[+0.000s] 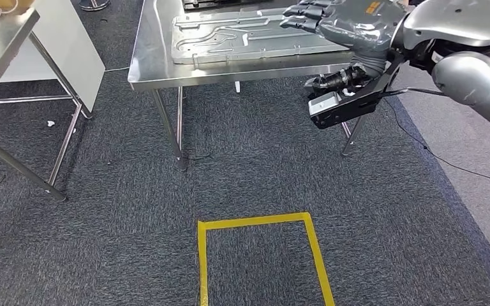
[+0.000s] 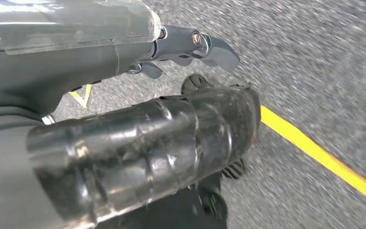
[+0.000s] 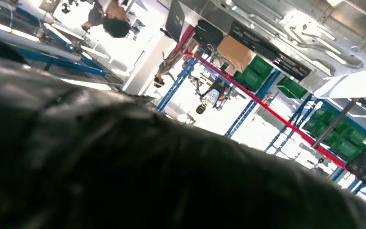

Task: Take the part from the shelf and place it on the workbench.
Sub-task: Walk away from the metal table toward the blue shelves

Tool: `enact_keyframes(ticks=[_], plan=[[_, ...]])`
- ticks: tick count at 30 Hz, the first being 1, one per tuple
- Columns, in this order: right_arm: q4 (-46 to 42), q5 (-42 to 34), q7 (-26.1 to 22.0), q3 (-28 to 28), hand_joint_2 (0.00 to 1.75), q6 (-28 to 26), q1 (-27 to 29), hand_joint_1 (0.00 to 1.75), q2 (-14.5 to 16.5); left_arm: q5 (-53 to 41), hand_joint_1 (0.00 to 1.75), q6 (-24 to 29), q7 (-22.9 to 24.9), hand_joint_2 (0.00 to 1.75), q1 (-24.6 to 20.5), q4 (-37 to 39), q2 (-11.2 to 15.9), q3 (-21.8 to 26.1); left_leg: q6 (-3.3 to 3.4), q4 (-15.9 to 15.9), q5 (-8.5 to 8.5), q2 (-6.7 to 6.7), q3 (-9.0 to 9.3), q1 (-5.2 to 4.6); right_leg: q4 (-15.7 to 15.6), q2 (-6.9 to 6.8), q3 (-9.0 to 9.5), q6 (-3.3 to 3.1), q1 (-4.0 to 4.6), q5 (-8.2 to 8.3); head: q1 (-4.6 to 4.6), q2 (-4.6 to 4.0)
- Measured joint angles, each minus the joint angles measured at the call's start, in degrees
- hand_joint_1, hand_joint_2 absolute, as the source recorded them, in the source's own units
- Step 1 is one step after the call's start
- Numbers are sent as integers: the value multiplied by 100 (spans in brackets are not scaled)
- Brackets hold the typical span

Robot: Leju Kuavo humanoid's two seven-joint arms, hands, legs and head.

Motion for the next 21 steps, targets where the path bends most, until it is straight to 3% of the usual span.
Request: enact_keyframes(ticks=[2,3,5,6,7,8,10,11,12,13,14,15,17,18,19,21], plan=[[-14,-9,0,-7,0,-3,-12,0,-31,-4,0,1,-2,0,-8,-1,4,1,61,-868,-227,-6,641,-30,-3,-13,-87,56,9,137,2,1],[-22,-14,0,-9,0,-4,-19,0,-43,-7,0,1,-3,0,-11,-2,6,2,88,-1151,-343,-8,808,-50,-28,-28,-93,91,6,209,-1,1],[-31,-22,0,-8,0,-3,-24,0,-62,-10,0,1,-4,0,-8,-2,4,3,148,-1320,-278,1,799,-66,-115,-48,-95,166,-7,343,-9,1],[-32,-26,0,-2,0,-2,-25,0,-70,-11,0,0,-4,0,-8,-2,3,3,190,-1355,-187,11,752,-60,-110,-40,-126,197,-16,299,-15,1],[-33,-30,-1,4,0,-1,-25,0,-79,-12,0,0,-4,0,-6,-2,1,4,237,-1381,-89,29,687,-50,-16,-28,-185,219,-23,127,-15,1],[-34,-32,-1,9,0,0,-27,0,-88,-12,0,0,-4,0,-5,-2,0,4,274,-1397,10,49,603,-38,204,-17,-266,236,-33,-170,-18,1],[-35,-36,-2,16,0,1,-27,0,-102,-11,0,2,-4,0,-4,-2,1,5,315,-1388,186,68,395,-47,937,-11,-428,268,-42,-800,-16,0],[-35,-36,-2,19,0,1,-26,0,-109,-11,0,2,-4,0,-3,-2,1,6,314,-1373,272,71,274,-51,1308,-11,-463,284,-45,-933,-16,0],[-35,-36,-2,23,0,1,-23,0,-117,-11,0,2,-4,0,-2,-2,1,7,310,-1351,352,75,150,-53,1557,-11,-438,296,-46,-903,-15,0],[-35,-36,-2,26,0,1,-22,0,-122,-11,0,0,-4,0,-2,-2,0,7,299,-1321,425,79,23,-53,1636,-11,-327,301,-46,-763,-16,1],[-35,-36,-2,28,0,0,-22,0,-125,-12,0,-1,-4,0,-2,-2,-2,7,285,-1284,493,81,-99,-52,1517,-11,-108,299,-46,-608,-15,1],[-35,-36,-2,28,0,-1,-25,0,-126,-12,0,-2,-4,0,-4,-2,-3,7,264,-1239,552,80,-201,-51,1208,-10,220,287,-46,-564,-16,1],[-40,-37,-2,21,0,-6,-38,0,-121,-13,0,-2,-4,0,-6,-2,-6,7,208,-1155,651,62,-345,-67,357,-14,905,247,-23,-798,-19,1],[-42,-39,-2,16,0,-8,-43,0,-120,-13,0,-2,-4,0,-6,-2,-7,7,177,-1140,706,56,-379,-72,60,-15,1100,223,-7,-938,-20,1],[-44,-41,-2,13,0,-9,-45,0,-120,-14,0,-2,-4,0,-4,-2,-7,7,145,-1147,768,50,-404,-74,-98,-17,1164,197,13,-992,-21,1],[-45,-45,-2,19,0,-7,-36,0,-126,-17,0,-1,-5,0,12,-2,-3,9,80,-1161,815,39,-465,-63,-140,-36,1064,115,-5,-869,-19,0]])
